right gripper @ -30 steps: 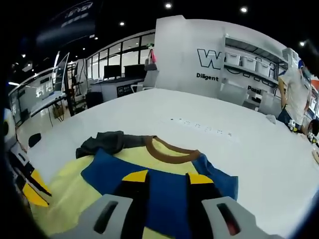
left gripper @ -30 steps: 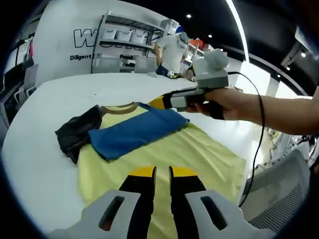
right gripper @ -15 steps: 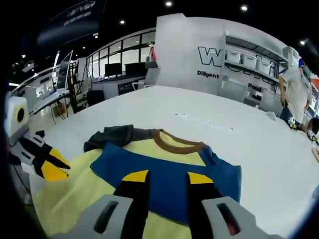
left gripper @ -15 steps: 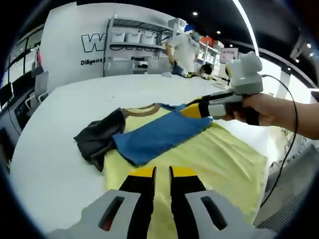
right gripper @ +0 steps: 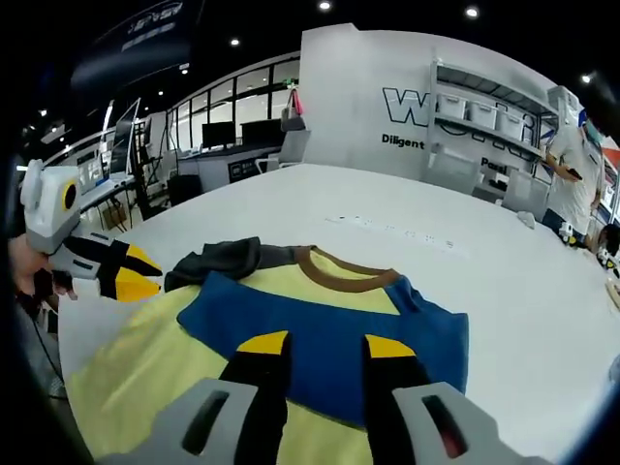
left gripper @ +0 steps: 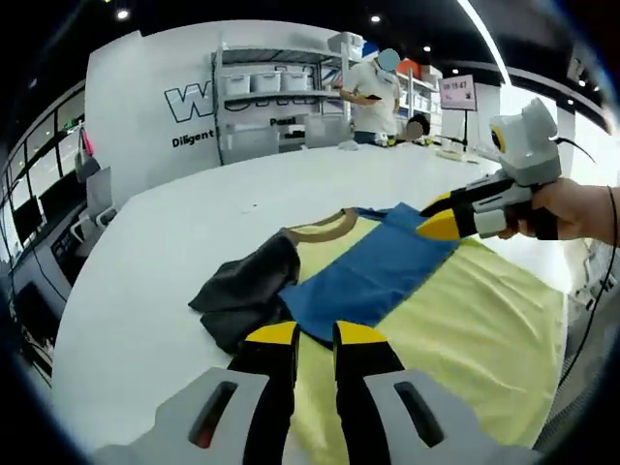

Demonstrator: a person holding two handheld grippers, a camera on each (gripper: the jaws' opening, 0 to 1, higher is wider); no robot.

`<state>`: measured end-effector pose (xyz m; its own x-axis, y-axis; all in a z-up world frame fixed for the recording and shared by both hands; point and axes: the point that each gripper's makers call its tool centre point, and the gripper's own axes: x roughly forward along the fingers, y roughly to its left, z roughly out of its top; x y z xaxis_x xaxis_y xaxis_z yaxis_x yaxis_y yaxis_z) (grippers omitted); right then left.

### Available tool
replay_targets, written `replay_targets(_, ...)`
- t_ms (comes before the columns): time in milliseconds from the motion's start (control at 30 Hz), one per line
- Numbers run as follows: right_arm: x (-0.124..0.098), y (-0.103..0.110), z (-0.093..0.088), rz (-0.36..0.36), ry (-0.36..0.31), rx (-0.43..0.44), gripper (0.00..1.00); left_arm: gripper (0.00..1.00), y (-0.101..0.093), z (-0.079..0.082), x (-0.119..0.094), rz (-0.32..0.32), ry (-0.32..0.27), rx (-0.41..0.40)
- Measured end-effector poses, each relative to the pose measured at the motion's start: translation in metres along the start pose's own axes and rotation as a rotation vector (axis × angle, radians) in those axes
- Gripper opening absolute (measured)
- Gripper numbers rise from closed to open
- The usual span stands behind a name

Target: Fold the garment on the visible template until the final outline fits inside the template.

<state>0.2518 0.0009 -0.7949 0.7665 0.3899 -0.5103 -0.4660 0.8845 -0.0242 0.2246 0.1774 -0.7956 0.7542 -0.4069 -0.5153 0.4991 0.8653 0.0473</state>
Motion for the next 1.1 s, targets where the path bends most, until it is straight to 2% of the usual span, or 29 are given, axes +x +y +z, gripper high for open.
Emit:
replay_targets(167,-0.001,0.000,-0.003,0.000,0.006,-0.002,0.23,0.10,0.021,0.004,0.012,0.040,0.012,0.069)
replay_targets(367,-0.001,-0.002,-0.007,-0.005,0.016,-0.002,0.23,0.13,0.032,0.000,0.028,0.041,0.044,0.145)
replay_targets(567,-0.002,-0.004,-0.010,-0.007,0.022,0.005,0.23,0.13,0.041,0.001,0.043,0.035,0.053,0.186)
replay_targets(833,-0.002,-0.004,-0.012,-0.006,0.029,0.006,0.23,0.07,0.041,0.001,0.051,0.006,0.059,0.221)
replay_targets(1000,-0.001,-0.005,-0.015,-0.006,0.035,0.015,0.23,0.03,0.036,-0.012,0.060,-0.021,0.101,0.244)
replay_targets(1100,-0.002,-0.006,-0.015,-0.009,0.036,0.015,0.23,0.00,0.039,-0.012,0.060,-0.011,0.102,0.251)
